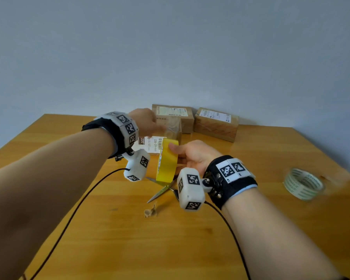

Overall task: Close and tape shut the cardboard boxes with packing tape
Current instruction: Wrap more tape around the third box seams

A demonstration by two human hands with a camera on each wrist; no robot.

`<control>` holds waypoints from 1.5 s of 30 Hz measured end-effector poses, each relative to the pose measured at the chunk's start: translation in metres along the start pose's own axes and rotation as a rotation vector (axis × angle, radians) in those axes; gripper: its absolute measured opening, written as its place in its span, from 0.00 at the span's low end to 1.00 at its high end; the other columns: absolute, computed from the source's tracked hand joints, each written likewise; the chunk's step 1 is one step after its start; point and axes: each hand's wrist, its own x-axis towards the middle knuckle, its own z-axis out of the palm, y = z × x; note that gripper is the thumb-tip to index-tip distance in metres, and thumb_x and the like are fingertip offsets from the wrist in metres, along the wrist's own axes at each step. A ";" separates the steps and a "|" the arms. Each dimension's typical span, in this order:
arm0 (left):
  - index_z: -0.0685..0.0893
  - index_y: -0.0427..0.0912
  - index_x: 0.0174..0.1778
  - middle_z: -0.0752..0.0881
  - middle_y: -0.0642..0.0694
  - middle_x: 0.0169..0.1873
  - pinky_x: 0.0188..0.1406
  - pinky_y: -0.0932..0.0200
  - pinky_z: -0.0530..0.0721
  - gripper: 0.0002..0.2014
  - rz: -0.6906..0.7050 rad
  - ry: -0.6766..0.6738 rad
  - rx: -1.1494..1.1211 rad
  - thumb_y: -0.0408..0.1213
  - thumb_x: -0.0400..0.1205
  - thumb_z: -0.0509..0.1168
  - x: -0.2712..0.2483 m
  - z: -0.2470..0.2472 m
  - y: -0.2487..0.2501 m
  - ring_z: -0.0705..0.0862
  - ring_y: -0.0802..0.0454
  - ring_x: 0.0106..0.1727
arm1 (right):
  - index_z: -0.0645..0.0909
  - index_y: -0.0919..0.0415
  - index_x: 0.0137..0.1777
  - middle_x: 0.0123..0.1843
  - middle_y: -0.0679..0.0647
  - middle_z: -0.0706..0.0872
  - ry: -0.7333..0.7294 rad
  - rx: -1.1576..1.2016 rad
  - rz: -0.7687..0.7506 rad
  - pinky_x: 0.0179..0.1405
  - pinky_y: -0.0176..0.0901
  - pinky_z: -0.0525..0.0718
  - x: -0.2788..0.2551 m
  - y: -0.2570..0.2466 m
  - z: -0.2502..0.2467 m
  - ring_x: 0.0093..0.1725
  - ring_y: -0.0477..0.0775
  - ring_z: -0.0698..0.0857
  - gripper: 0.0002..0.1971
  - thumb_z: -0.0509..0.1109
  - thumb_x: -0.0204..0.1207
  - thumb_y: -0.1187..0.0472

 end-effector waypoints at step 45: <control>0.84 0.36 0.60 0.81 0.35 0.54 0.44 0.53 0.79 0.13 -0.258 -0.369 -0.618 0.38 0.85 0.62 0.010 0.008 0.011 0.82 0.44 0.41 | 0.83 0.54 0.66 0.55 0.58 0.90 0.019 -1.246 0.084 0.48 0.53 0.91 -0.018 -0.001 -0.075 0.46 0.58 0.90 0.19 0.76 0.77 0.68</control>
